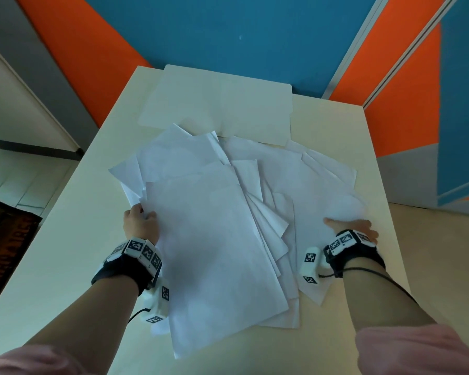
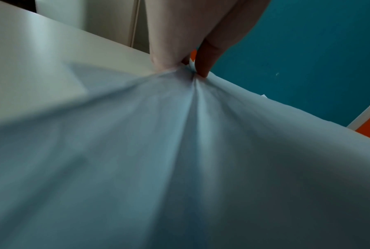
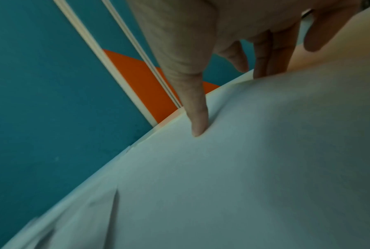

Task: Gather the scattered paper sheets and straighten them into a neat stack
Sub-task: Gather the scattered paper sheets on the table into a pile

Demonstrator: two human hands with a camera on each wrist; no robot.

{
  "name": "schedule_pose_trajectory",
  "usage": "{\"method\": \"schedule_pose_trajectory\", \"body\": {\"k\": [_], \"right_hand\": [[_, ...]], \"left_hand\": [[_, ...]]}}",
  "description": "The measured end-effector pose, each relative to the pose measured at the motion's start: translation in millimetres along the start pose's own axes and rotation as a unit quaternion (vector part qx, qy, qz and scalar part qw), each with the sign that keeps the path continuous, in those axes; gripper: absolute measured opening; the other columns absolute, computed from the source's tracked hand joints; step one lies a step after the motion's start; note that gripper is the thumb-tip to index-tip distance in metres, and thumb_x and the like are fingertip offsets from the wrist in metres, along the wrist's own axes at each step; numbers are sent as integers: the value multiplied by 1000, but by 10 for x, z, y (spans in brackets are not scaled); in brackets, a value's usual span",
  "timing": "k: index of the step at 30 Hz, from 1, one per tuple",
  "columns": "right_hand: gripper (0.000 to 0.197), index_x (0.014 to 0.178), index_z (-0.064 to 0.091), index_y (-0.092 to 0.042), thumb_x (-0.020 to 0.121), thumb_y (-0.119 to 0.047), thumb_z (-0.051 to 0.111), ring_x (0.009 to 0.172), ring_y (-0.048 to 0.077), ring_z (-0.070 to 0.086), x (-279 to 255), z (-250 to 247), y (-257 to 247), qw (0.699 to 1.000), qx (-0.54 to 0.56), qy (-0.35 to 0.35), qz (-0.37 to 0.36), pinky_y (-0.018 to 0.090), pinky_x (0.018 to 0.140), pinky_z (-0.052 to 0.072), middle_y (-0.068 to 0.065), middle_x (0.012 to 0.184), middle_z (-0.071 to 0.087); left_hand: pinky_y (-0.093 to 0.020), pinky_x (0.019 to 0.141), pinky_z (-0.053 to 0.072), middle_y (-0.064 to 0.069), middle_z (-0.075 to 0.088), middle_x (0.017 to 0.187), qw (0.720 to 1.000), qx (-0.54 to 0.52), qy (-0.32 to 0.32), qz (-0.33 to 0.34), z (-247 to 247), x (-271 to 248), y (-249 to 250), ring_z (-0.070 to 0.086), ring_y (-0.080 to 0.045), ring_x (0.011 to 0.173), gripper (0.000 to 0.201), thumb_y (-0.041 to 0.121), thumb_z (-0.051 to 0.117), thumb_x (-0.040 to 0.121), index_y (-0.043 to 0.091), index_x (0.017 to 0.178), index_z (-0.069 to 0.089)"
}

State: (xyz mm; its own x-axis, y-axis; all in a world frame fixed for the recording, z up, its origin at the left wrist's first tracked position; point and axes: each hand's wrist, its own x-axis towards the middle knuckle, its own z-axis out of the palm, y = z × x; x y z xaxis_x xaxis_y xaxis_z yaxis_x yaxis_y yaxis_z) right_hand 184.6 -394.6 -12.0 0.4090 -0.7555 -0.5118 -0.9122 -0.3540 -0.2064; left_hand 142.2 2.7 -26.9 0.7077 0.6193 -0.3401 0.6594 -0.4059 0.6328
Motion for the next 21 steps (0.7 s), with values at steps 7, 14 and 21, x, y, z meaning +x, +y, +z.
{"method": "schedule_pose_trajectory", "body": {"k": [7,14,21], "right_hand": [[49,124,54,-10,78,-23,67,112,36,56,-146,115,-162,985,72,-42,-153,30,85,46,17,134,46],[34,123,55,-1,92,-10,45,113,32,57,-380,220,-278,954,40,-126,-268,26,83,38,18,126,60],[32,120,58,0,91,-13,49,112,32,58,-519,280,-315,940,4,-161,-300,26,83,40,18,124,61]], "left_hand": [[-43,92,40,-28,46,128,1000,29,-6,5,40,26,22,50,-44,111,38,4,44,90,-5,127,49],[-43,101,35,-23,36,137,997,64,30,-10,11,-21,67,41,-40,120,46,13,51,88,1,132,46],[-41,104,34,-27,36,137,996,44,-45,-59,18,7,291,45,-42,121,54,28,46,93,-9,132,40]]}}
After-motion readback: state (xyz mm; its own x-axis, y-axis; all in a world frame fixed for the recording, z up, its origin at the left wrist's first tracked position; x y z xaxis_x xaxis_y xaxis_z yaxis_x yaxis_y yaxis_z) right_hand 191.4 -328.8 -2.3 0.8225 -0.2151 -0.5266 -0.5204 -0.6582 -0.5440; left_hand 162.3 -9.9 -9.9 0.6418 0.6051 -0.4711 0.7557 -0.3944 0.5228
